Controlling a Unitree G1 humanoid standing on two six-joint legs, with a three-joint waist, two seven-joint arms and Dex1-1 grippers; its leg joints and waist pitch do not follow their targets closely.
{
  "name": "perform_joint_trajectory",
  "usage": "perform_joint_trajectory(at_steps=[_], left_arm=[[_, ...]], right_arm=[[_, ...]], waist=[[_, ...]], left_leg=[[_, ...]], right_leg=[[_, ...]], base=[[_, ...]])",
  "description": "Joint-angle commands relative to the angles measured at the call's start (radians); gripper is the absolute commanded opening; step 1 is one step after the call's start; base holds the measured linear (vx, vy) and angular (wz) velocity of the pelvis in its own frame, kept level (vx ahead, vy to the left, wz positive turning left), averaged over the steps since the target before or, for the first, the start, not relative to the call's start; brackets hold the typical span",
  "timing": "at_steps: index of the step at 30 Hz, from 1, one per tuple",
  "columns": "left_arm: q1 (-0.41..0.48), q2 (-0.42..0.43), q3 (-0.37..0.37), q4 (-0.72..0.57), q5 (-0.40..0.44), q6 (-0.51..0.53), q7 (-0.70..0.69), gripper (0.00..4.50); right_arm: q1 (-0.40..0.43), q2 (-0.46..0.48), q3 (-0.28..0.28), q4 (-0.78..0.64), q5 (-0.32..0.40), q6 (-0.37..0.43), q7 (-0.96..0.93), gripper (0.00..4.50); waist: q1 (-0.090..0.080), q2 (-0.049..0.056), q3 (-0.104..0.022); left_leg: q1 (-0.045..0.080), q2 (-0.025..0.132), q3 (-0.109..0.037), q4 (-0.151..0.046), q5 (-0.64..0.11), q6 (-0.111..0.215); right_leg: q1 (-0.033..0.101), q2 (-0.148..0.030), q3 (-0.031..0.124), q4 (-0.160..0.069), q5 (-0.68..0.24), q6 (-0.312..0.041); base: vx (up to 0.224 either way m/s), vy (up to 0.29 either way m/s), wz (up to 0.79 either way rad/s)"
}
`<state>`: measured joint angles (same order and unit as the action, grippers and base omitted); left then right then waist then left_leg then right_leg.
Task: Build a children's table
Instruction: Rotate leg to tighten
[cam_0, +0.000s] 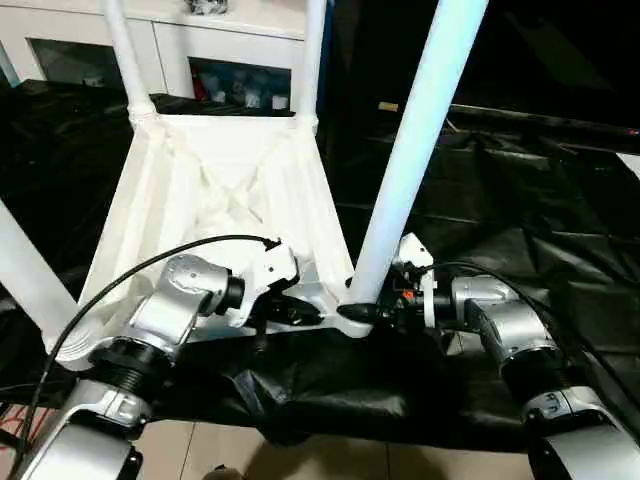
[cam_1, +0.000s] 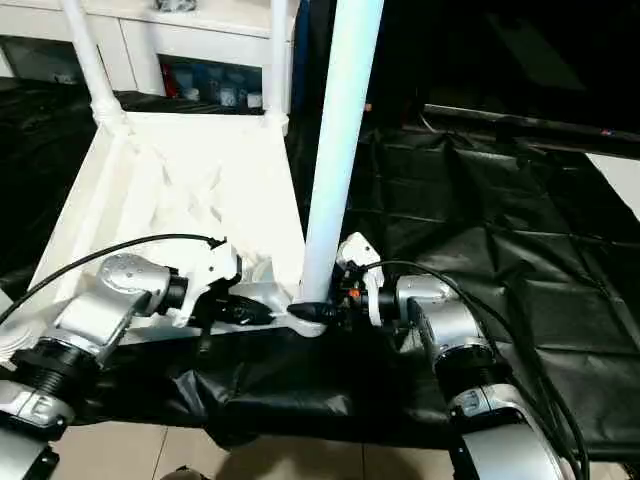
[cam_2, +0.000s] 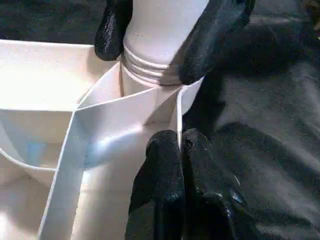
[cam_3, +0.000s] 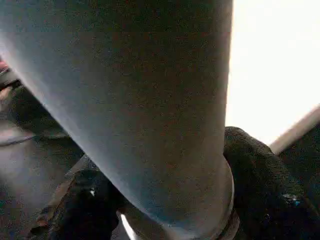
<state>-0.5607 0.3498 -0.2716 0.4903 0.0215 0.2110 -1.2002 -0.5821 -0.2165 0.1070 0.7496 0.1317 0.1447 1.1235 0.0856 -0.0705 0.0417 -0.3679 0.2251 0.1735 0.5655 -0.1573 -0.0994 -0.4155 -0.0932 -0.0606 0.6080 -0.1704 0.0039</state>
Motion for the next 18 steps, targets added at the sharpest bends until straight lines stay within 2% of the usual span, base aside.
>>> perform_joint_trajectory(at_steps=[1,4,5,8,11,12,15,18], left_arm=[[-0.032,-0.062,0.009,0.009,-0.011,0.001,0.089,0.0],[-0.053,-0.105,0.02,0.037,0.012,0.021,0.196,0.0],[-0.057,-0.113,0.022,0.042,0.016,0.024,0.215,0.0],[-0.078,-0.157,0.031,0.064,0.029,0.047,0.306,0.0],[-0.091,-0.2,0.034,0.073,0.04,0.06,0.368,0.0],[-0.092,-0.215,0.031,0.072,0.044,0.064,0.381,0.0],[-0.086,-0.237,0.016,0.058,0.042,0.065,0.378,0.0],[-0.074,-0.228,0.006,0.044,0.034,0.049,0.343,0.0]], right_arm=[[-0.015,0.042,0.011,0.055,-0.031,0.007,-0.118,2.64],[-0.048,0.087,-0.003,0.141,-0.073,0.005,-0.316,2.63],[-0.053,0.096,-0.005,0.155,-0.078,0.007,-0.348,2.63],[-0.079,0.136,-0.019,0.2,-0.086,0.022,-0.471,2.62],[-0.1,0.176,-0.037,0.228,-0.088,0.003,-0.56,2.62],[-0.107,0.188,-0.039,0.24,-0.091,-0.016,-0.577,3.17],[-0.123,0.205,-0.049,0.259,-0.079,-0.026,-0.573,3.37],[-0.122,0.19,-0.026,0.246,-0.084,-0.046,-0.518,3.68]], waist=[[-0.007,0.004,-0.051],[-0.028,0.002,-0.05],[-0.031,0.001,-0.051],[-0.036,0.002,-0.05],[-0.04,0.002,-0.053],[-0.04,0.002,-0.054],[-0.042,0.005,-0.057],[-0.042,0.004,-0.057]], left_leg=[[0.01,0.004,0.007,-0.068,-0.336,-0.018],[0.01,-0.001,0.001,-0.068,-0.363,-0.033],[0.007,-0.001,0.0,-0.067,-0.359,-0.034],[0.012,0.0,0.002,-0.066,-0.365,-0.021],[0.008,0.0,0.002,-0.066,-0.349,-0.018],[0.006,-0.001,0.003,-0.065,-0.341,-0.016],[0.003,-0.001,0.007,-0.064,-0.311,-0.002],[0.002,0.0,0.007,-0.064,-0.301,0.008]], right_leg=[[0.042,-0.039,0.031,-0.084,-0.385,-0.159],[0.038,-0.04,0.026,-0.095,-0.483,-0.124],[0.04,-0.041,0.027,-0.094,-0.484,-0.12],[0.032,-0.039,0.027,-0.099,-0.482,-0.121],[0.036,-0.036,0.027,-0.094,-0.439,-0.129],[0.037,-0.037,0.028,-0.093,-0.423,-0.133],[0.041,-0.033,0.029,-0.085,-0.335,-0.159],[0.044,-0.033,0.029,-0.082,-0.303,-0.169]], base=[[0.0,0.0,0.0],[0.0,0.0,0.0],[0.0,0.0,0.0],[0.0,0.0,0.0],[0.0,0.0,0.0],[0.0,0.0,0.0],[0.0,0.0,0.0],[0.0,0.0,0.0]])
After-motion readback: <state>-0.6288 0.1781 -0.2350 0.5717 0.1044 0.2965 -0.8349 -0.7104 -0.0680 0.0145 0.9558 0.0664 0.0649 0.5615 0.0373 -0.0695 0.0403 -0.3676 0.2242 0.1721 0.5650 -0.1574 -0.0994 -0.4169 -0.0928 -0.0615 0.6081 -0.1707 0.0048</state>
